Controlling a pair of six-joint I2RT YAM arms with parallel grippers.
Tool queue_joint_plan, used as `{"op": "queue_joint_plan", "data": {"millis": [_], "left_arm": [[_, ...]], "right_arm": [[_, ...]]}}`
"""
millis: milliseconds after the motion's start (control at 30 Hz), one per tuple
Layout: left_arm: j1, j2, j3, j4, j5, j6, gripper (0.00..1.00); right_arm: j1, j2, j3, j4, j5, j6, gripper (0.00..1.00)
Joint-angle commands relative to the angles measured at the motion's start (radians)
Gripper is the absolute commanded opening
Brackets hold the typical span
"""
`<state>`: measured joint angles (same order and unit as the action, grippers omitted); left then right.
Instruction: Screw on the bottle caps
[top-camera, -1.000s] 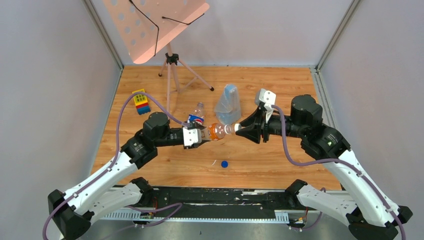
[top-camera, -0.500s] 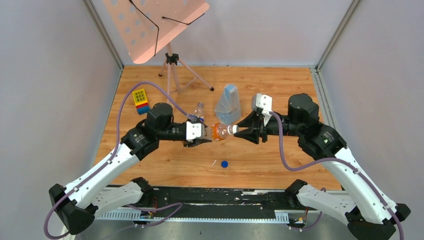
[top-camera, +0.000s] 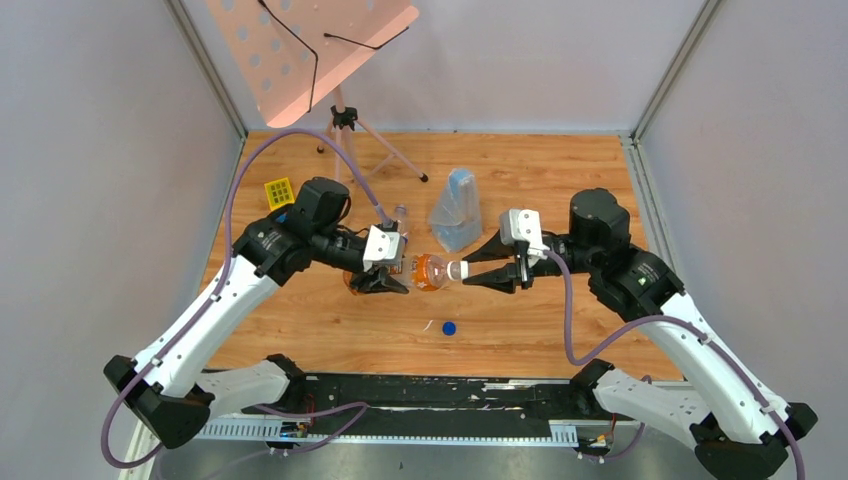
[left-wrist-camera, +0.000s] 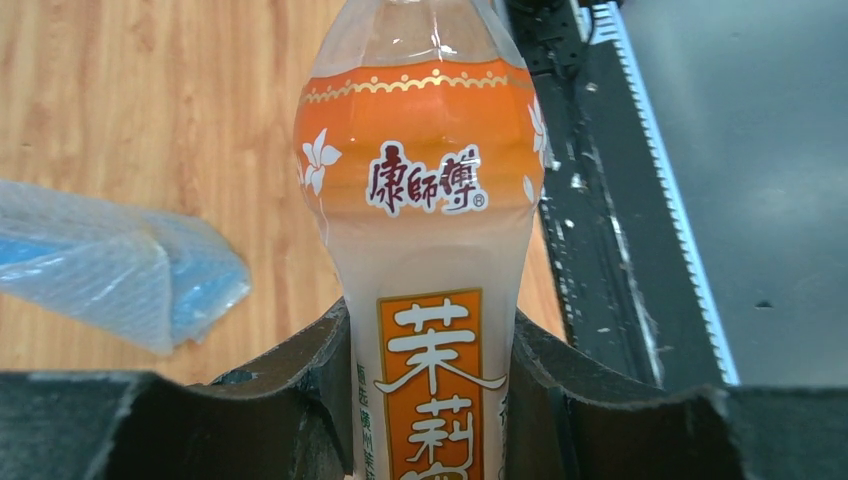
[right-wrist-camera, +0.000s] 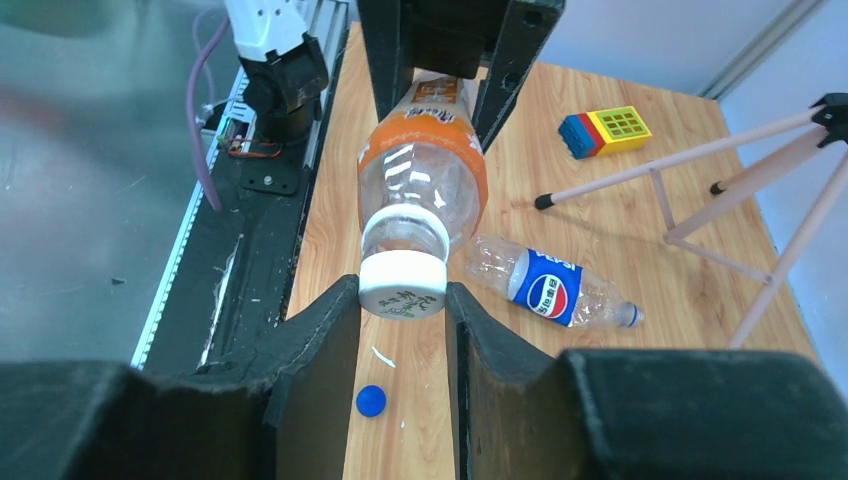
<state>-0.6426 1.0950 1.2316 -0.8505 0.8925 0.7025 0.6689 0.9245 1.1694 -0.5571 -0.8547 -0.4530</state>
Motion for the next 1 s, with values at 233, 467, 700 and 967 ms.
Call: {"op": "queue_joint_plan", "data": {"millis": [233, 467, 700, 967], "left_arm": [[0.01, 0.114, 0.204, -0.267, 0.166, 0.109, 0.11], [0.011, 0.075, 0.189, -0.228, 0.034, 0.056, 0.1], [0.011, -0.012, 0.11, -0.153, -0.224, -0.023, 0.09], [0.011, -0.122, -0.095, 0.081, -0.574, -0.186, 0.1]], "right_arm": [[0.003, 0.068, -0.008, -0.029, -0.102, -0.206, 0.0], [0.003, 0.078, -0.003, -0.046, -0.036, -0.198, 0.0], [0.002, 0.142, 0.025, -0.135, 0.212, -0.078, 0.0], [0.003, 0.404, 0.184, -0.314, 0.491, 0.275, 0.0]]}}
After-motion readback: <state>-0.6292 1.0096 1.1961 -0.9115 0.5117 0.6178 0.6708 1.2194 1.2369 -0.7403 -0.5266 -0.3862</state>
